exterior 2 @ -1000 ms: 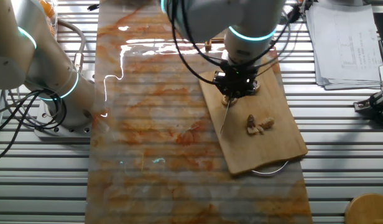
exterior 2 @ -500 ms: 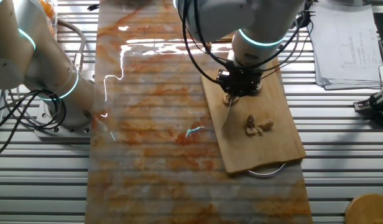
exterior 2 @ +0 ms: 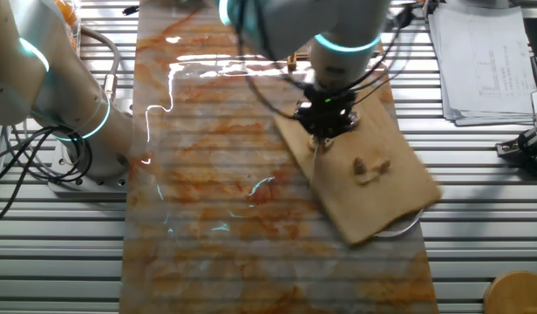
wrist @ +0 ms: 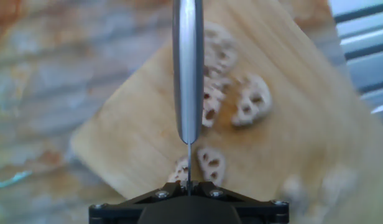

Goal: Slice the lotus root

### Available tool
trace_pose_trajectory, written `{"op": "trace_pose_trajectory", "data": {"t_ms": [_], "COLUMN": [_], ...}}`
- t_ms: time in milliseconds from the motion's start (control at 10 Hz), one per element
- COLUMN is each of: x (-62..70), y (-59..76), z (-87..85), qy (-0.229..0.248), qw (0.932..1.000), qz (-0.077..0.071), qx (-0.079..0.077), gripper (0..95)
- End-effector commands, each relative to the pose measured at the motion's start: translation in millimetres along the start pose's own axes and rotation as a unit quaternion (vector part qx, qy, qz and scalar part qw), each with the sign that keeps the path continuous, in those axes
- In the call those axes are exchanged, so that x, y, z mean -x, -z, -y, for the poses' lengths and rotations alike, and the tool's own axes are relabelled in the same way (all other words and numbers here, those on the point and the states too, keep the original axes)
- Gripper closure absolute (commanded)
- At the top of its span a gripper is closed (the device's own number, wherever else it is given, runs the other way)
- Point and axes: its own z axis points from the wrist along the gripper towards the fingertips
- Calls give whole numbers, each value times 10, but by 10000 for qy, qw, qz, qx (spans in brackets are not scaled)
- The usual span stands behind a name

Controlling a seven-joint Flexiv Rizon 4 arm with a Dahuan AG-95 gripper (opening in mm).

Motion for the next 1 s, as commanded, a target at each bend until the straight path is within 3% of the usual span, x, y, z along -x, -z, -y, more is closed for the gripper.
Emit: {"op": "trace_pose_trajectory", "data": {"t_ms": [100,300,400,600,1000], "x": [-114,-122,-119,-93,-105], "y": [-158,-144,-69,223,279], "z": [-32,12,29,1,-34], "qy": [-41,-242,-425,-572,-755], "qw": [9999,9994,9985,9979,9951], "qz": [69,229,302,242,579], "qx": [-91,-16,162,195,264], "gripper": [950,950,950,950,950]}}
